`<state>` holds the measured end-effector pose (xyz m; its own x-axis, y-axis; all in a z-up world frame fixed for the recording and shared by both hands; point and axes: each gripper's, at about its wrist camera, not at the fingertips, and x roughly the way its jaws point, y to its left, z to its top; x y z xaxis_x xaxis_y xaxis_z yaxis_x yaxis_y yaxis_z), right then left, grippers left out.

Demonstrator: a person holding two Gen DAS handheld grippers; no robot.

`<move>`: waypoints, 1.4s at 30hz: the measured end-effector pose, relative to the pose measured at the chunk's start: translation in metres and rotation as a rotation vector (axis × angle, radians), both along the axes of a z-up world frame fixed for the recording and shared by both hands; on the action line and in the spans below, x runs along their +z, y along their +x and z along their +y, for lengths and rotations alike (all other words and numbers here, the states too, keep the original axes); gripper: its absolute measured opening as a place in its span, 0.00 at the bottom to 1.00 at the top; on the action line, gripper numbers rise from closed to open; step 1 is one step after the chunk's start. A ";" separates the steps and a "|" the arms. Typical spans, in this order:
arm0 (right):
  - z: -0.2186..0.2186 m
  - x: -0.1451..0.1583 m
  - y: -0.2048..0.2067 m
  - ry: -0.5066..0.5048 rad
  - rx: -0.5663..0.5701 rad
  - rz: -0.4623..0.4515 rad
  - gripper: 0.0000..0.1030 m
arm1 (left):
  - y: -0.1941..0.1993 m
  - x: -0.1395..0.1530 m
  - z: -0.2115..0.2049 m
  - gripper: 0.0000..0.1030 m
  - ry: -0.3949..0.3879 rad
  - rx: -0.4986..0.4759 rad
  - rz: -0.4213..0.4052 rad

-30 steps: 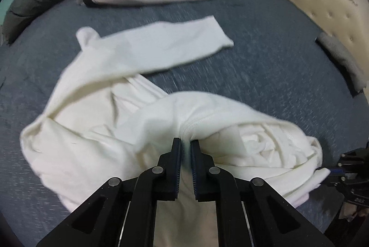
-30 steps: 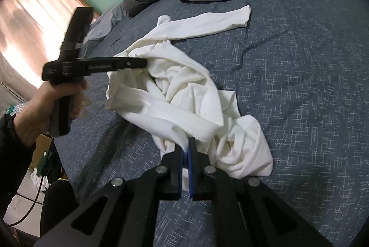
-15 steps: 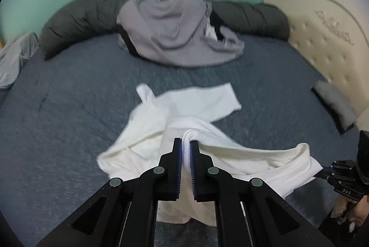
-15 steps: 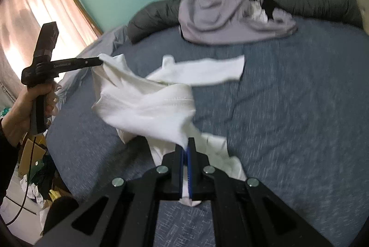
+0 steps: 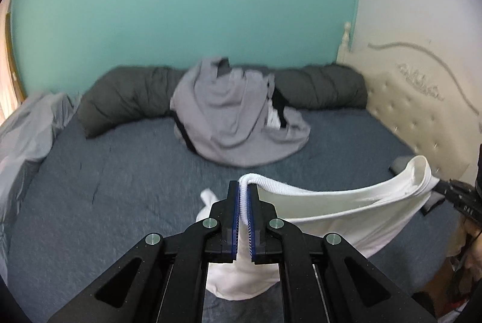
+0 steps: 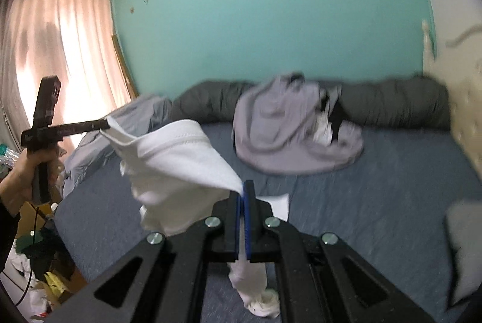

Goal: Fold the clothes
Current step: 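Lift the white garment off the sheet with both grippers holding its hem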

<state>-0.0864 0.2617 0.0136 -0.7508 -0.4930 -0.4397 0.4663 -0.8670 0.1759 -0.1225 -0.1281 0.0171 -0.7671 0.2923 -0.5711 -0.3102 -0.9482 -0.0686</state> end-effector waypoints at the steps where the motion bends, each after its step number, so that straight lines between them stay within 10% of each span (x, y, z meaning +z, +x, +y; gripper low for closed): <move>1: 0.001 0.017 0.002 0.006 -0.002 0.027 0.01 | 0.004 0.013 0.000 0.05 0.005 0.002 0.017; 11: 0.009 0.176 0.023 0.029 -0.034 0.234 0.01 | 0.039 0.148 0.001 0.05 0.043 -0.001 0.174; 19: 0.018 0.230 0.031 0.036 -0.072 0.297 0.01 | 0.067 0.213 0.013 0.05 0.037 -0.017 0.252; 31: 0.014 0.257 0.044 0.029 -0.052 0.332 0.01 | 0.084 0.244 0.023 0.05 0.029 -0.035 0.281; 42: 0.006 0.191 0.030 0.082 0.023 0.194 0.01 | 0.048 0.176 0.038 0.05 0.022 -0.078 0.155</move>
<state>-0.0569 0.2676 0.2050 -0.8145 -0.4791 -0.3272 0.5041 -0.8636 0.0095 -0.0741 -0.0899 0.1936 -0.8197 0.3657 -0.4408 -0.3915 -0.9195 -0.0349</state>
